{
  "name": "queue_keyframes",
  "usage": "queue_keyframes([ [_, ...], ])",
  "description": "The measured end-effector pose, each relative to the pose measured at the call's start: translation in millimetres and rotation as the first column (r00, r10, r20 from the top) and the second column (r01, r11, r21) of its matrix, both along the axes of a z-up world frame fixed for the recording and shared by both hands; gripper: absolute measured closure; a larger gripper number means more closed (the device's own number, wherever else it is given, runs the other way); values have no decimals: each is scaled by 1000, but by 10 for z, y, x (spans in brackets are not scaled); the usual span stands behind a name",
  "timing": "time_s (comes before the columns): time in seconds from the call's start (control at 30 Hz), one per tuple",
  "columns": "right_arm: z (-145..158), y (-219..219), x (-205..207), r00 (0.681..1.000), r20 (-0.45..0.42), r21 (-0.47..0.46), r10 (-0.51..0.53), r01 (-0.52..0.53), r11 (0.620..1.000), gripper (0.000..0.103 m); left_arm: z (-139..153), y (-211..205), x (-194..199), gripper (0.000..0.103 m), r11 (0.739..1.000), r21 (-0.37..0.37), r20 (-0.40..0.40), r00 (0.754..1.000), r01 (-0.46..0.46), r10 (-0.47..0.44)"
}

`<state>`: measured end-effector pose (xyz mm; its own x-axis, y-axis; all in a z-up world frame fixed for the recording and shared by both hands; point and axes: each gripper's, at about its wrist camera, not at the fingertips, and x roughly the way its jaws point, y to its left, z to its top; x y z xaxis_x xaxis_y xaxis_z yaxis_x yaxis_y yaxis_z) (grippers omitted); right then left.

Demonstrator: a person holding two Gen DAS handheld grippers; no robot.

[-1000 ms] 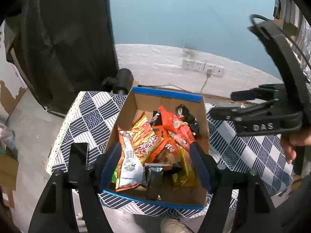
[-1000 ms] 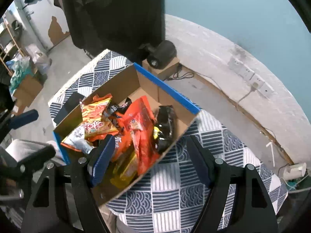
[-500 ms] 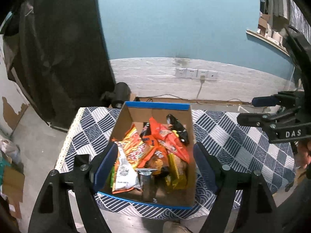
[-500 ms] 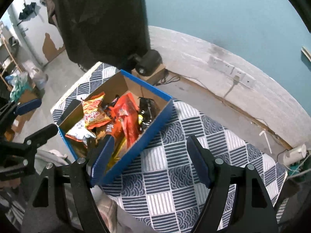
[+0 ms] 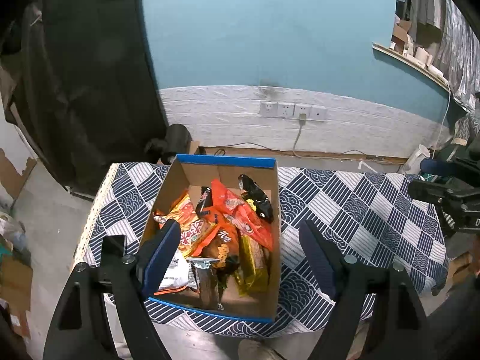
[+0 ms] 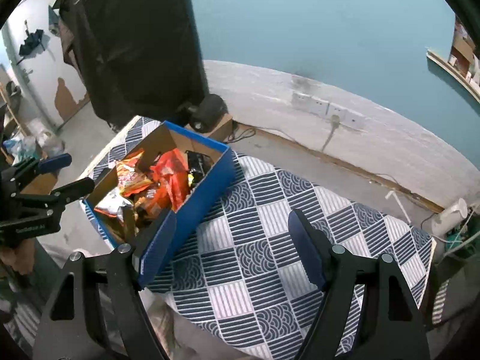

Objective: Organize snacks

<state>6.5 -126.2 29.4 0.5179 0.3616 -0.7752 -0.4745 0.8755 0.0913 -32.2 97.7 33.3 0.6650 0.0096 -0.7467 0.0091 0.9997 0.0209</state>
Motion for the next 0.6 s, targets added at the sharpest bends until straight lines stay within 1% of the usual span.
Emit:
queue_keyframes([
  [0.17,-30,-121,-3,1000,-5,13,-13,13,1000,26,19,-72,24,21,1000,-11,-1,1000,9,-9],
  [0.4,-113,-218,34,1000,-20,9,-23,24,1000,26,21,-180,57,21,1000,3,-6,1000,26,-26],
  [0.6,-135,-239,39,999,-32,11,-18,18,1000,26,-21,-191,87,21,1000,8,-24,999,25,-24],
])
